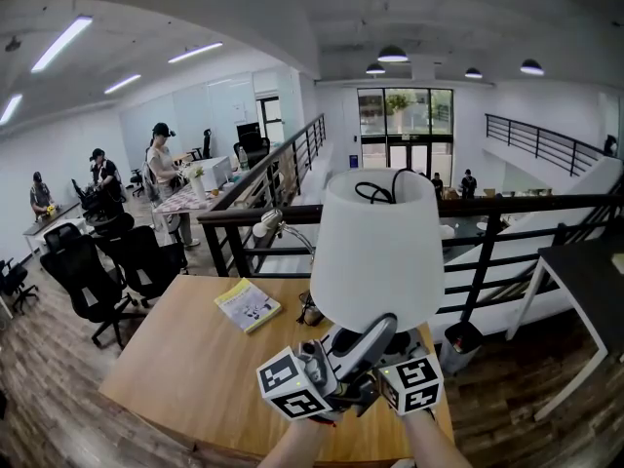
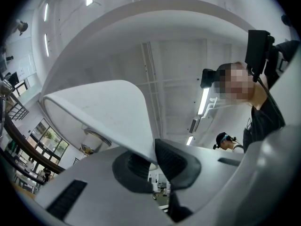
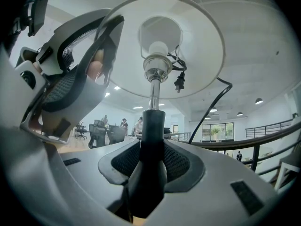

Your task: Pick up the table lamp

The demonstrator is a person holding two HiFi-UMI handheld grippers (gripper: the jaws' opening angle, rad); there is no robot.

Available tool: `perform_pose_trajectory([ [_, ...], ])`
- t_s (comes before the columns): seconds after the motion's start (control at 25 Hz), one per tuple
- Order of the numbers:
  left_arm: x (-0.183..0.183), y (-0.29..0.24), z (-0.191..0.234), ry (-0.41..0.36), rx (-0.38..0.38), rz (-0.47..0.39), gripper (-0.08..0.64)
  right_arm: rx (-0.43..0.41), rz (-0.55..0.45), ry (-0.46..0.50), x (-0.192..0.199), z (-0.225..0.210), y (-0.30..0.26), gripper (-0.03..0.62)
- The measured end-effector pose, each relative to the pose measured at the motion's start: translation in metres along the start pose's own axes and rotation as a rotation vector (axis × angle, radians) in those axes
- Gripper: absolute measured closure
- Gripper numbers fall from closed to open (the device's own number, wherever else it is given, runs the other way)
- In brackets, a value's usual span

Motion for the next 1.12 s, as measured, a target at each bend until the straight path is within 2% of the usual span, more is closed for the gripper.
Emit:
perform_pose_trajectory([
  [1.12,-0.005,0.001,-0.022,-0.007,0.006,-0.011,0.54,0.01,-0.01,0.015,-0.007,0.01,0.018,0.44],
])
Point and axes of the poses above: the fingertips, and each gripper's own axes: y backward along the fingers, z to its left, x out of its underside, the point moved 10 cm from there along y, backward along the fingers, and after that the axes turned 9 degrees about z, right-handed, at the moved point
